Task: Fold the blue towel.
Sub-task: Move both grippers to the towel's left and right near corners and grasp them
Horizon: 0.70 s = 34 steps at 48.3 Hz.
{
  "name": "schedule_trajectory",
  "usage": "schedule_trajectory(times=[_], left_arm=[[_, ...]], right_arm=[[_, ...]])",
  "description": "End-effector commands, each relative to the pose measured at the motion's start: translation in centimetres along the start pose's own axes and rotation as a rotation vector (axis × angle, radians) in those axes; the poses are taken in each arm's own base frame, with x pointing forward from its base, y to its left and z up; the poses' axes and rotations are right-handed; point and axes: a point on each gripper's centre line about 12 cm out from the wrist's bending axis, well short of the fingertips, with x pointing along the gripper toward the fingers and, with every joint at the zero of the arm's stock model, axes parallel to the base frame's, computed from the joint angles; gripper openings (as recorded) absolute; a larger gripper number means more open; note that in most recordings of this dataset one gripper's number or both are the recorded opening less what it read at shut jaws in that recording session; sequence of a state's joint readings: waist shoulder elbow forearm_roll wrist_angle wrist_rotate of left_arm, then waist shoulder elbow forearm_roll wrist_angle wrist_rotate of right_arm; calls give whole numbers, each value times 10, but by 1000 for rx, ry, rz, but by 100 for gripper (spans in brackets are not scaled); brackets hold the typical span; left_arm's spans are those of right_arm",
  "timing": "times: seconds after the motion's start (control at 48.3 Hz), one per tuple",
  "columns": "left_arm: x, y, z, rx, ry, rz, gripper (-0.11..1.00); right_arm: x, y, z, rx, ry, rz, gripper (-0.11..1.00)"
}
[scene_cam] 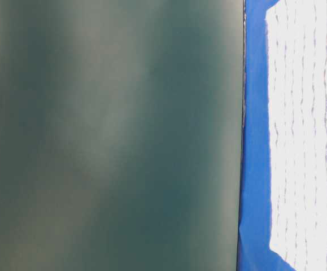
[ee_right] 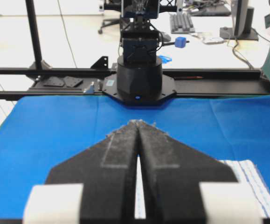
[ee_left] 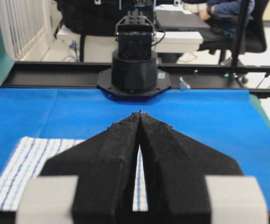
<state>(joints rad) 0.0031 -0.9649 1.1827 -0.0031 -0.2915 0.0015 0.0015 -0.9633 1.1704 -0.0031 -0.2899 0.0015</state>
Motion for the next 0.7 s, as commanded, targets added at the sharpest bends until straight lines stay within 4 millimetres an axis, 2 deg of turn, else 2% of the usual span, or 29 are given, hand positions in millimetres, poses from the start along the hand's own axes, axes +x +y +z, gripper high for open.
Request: schedule_trajectory(times=[0.0,0.269,0.456,0.58,0.622,0.684], left_arm=[[4,6,1,-8,9,30,0],[14,31,-13,-7,51,150,0],[22,57,-37,-11,128,256,0],[25,78,-57,-23,196,335,0],[27,84,-63,-27,216,356,2],[31,93,-72,-30,237,386,12]], right_arm=[[2,-3,8,-8,-23,-17,1],[11,-37,-5,4,100,-174,1],[13,-67,-21,12,180,-305,1],[12,-93,-39,28,253,-412,1],[13,-101,-45,34,281,-440,1],[14,-112,-55,48,322,-478,3]])
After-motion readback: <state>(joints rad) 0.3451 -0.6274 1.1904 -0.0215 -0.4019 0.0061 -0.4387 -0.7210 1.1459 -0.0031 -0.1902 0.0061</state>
